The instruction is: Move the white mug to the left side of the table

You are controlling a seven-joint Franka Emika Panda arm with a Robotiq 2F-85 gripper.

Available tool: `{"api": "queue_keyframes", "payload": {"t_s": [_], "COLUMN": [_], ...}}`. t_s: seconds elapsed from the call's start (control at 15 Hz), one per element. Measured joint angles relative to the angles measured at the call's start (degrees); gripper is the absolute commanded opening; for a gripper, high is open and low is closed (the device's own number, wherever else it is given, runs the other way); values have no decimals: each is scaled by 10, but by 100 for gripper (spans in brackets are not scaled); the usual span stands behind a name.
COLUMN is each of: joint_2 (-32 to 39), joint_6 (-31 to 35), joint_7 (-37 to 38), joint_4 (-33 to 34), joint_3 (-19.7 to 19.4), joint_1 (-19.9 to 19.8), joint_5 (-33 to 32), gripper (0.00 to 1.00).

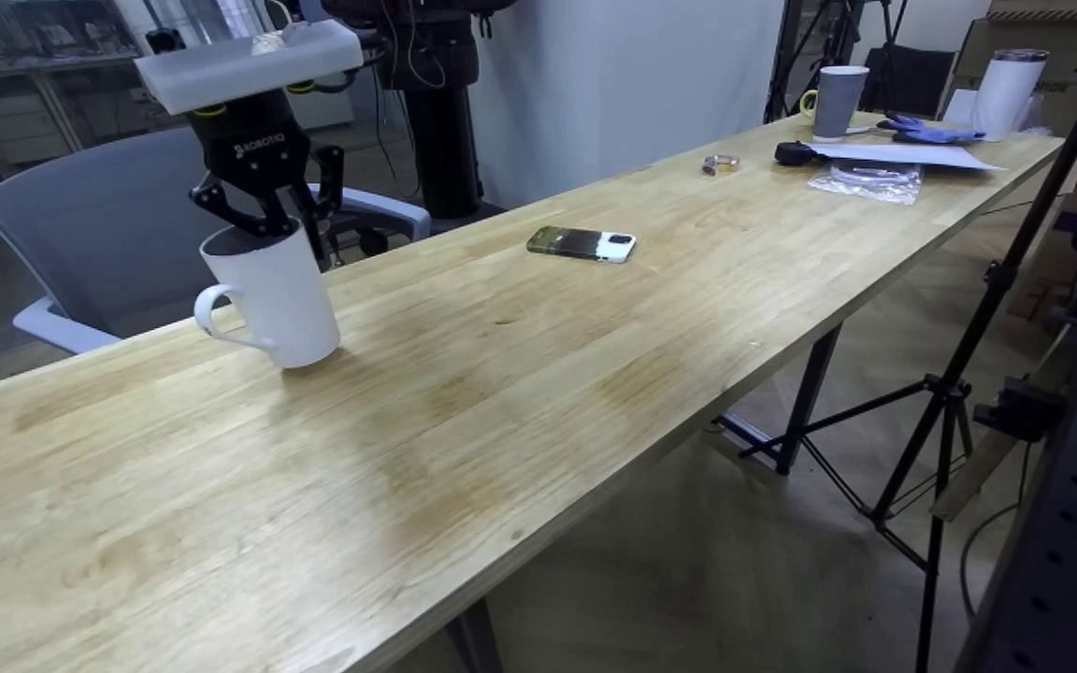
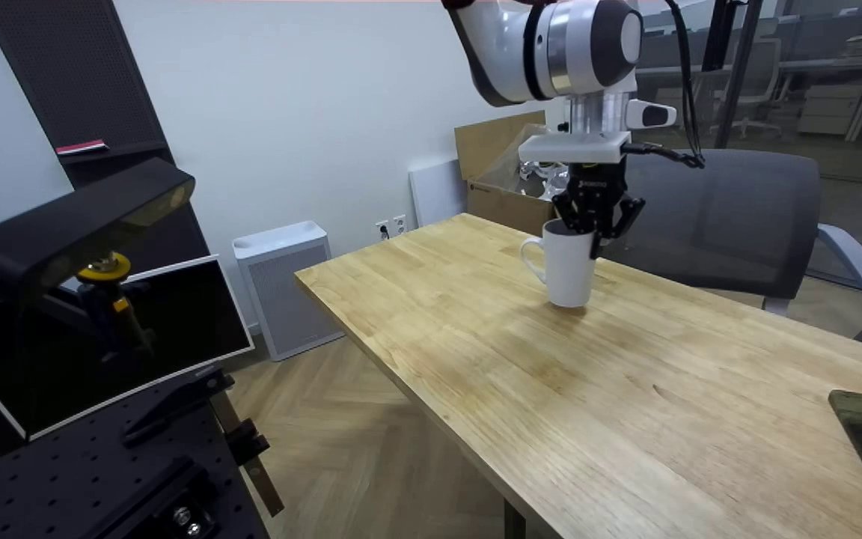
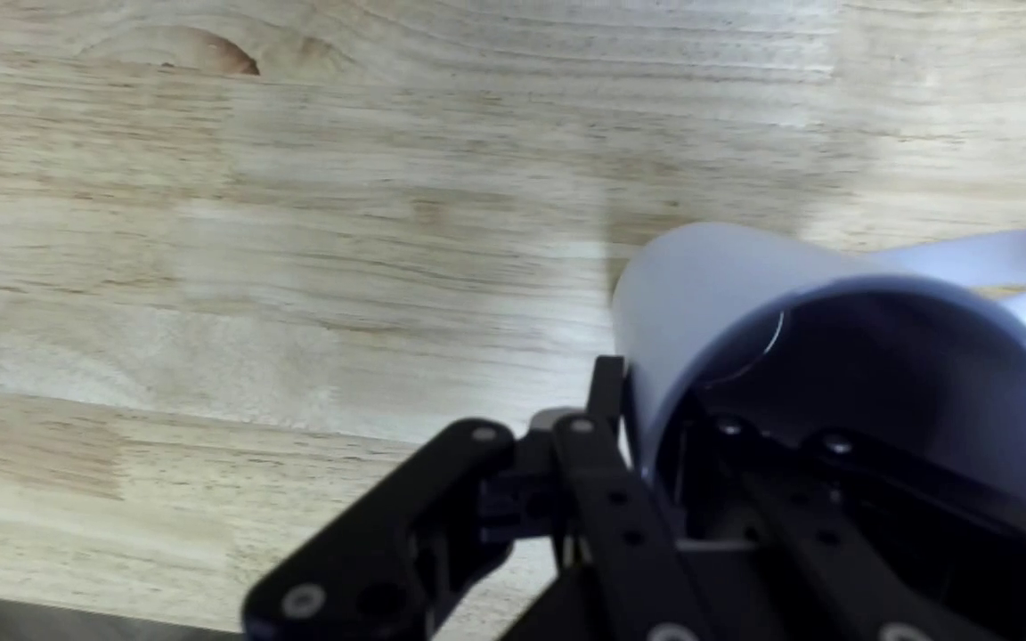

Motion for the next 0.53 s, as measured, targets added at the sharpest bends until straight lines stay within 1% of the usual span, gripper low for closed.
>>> {"api": "queue_keyframes", "payload": {"t_s": [0.53], "joint_2": [4], "joint_6": [0], "joint_7": [-2], "joint_4": [0], "joint_3": [18], "joint_1": [5], "joint_5": [0], "gripper": [3]}}
